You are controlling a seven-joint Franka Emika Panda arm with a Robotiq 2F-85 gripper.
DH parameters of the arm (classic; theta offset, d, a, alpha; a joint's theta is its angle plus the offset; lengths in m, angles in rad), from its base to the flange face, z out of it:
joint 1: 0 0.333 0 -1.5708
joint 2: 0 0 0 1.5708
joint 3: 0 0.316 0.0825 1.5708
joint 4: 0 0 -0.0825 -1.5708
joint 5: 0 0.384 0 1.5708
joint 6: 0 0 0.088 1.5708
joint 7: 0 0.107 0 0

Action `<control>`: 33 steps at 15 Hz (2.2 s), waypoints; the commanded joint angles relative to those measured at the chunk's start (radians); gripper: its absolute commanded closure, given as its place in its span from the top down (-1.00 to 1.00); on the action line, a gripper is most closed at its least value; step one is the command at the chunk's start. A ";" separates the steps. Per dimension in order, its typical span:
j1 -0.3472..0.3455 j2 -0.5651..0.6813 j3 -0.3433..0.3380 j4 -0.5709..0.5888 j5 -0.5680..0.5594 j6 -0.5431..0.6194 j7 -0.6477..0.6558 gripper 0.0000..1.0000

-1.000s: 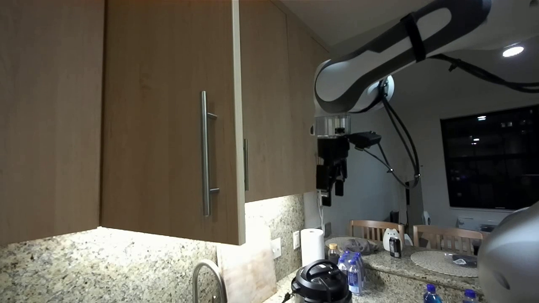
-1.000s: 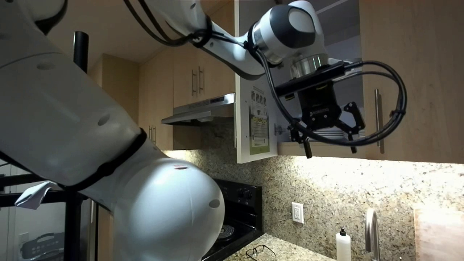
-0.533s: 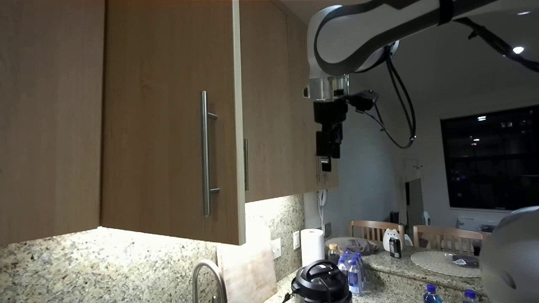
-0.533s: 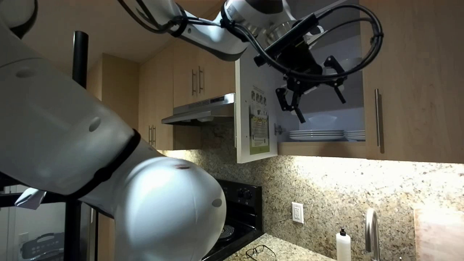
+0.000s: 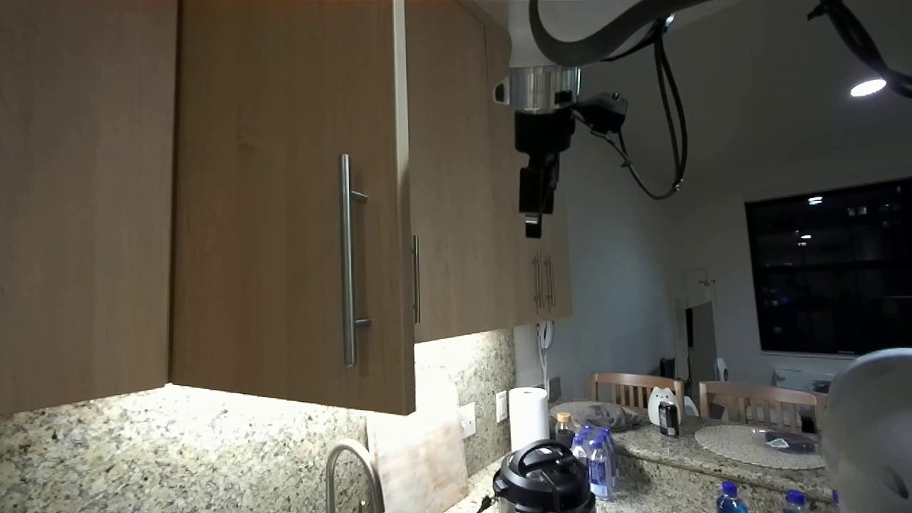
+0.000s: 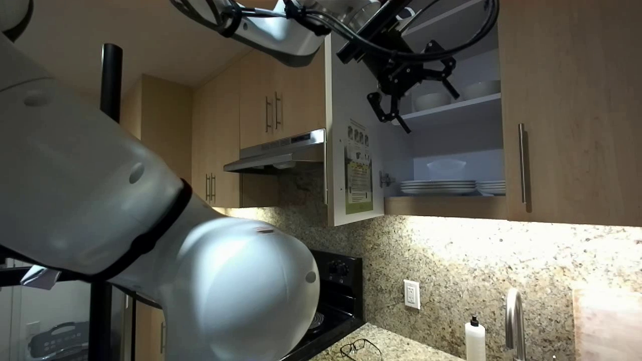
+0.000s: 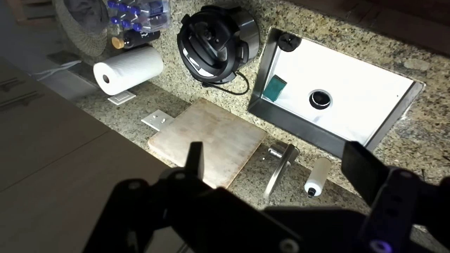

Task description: Close the overhead cabinet door

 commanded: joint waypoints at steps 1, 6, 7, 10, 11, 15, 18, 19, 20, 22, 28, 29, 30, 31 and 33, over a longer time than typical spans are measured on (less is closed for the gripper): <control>0.041 0.004 0.016 0.015 -0.043 -0.018 -0.023 1.00; 0.077 -0.026 0.019 -0.023 -0.073 0.012 -0.021 0.49; 0.085 -0.033 0.018 -0.032 -0.077 0.015 -0.024 0.45; 0.097 -0.047 0.018 -0.051 -0.099 0.019 -0.029 0.04; 0.100 -0.043 0.006 -0.047 -0.105 0.013 -0.042 -0.10; 0.094 -0.023 0.002 -0.023 -0.083 -0.002 -0.018 -0.14; 0.093 -0.023 -0.003 -0.023 -0.083 -0.002 -0.020 -0.22; 0.093 -0.023 -0.003 -0.023 -0.083 -0.002 -0.020 -0.22; 0.093 -0.023 -0.003 -0.023 -0.083 -0.002 -0.020 -0.22; 0.093 -0.023 -0.003 -0.023 -0.083 -0.002 -0.020 -0.22; 0.093 -0.023 -0.003 -0.023 -0.083 -0.002 -0.020 -0.72; 0.089 -0.021 -0.003 -0.026 -0.084 -0.009 -0.018 0.26; 0.088 -0.021 -0.004 -0.027 -0.083 -0.010 -0.016 0.20; 0.087 -0.024 -0.006 -0.031 -0.082 -0.008 -0.012 0.21; 0.088 -0.035 -0.005 -0.040 -0.083 -0.001 -0.008 0.44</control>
